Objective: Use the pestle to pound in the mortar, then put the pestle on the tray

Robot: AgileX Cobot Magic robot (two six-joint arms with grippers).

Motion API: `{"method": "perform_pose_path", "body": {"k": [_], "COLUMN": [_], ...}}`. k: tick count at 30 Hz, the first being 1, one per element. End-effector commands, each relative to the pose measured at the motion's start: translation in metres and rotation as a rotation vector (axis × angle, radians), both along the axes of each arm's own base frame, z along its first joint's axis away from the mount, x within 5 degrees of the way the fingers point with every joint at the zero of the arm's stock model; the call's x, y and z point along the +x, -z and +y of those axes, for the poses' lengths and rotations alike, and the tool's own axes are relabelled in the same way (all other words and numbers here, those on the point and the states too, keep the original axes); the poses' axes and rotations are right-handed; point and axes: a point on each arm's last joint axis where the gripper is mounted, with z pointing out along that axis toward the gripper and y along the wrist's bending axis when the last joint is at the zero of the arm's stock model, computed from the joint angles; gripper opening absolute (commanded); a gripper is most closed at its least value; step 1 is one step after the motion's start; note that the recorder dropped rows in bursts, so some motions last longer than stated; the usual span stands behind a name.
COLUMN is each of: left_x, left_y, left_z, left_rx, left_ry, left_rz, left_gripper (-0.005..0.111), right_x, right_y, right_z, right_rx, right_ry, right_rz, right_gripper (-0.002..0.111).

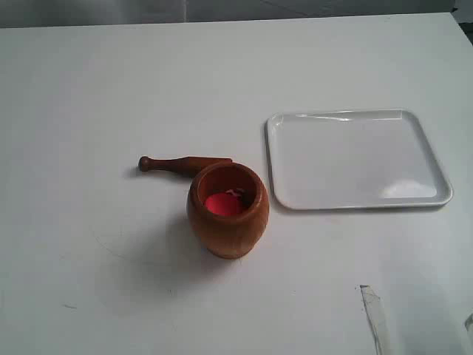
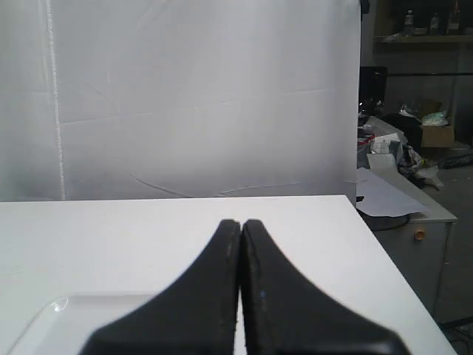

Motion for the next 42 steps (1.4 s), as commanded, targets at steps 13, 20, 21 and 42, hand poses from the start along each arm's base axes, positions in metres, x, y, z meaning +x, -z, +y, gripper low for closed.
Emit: {"method": "perform_pose_path", "body": {"k": [13, 20, 21, 42], "left_x": [0.0001, 0.0001, 0.0001, 0.0001], "left_y": [-0.0001, -0.0001, -0.0001, -0.0001], "left_z": [-0.0007, -0.0007, -0.0007, -0.0007], "left_rx": [-0.015, -0.015, -0.015, -0.015], "left_ry": [0.006, 0.006, 0.006, 0.006], "left_rz": [-0.004, -0.004, -0.004, -0.004], "left_gripper": [0.000, 0.000, 0.000, 0.000], "right_x": [-0.0002, -0.0002, -0.0002, -0.0006], "right_y": [0.0000, 0.0000, 0.0000, -0.0068], "right_z": [-0.0003, -0.0003, -0.0003, -0.0002], "right_rx": [0.001, 0.001, 0.001, 0.340], "right_ry": [0.005, 0.005, 0.005, -0.014], "right_rz": [-0.008, -0.008, -0.008, -0.032], "right_gripper": [0.000, 0.000, 0.000, 0.000]}}
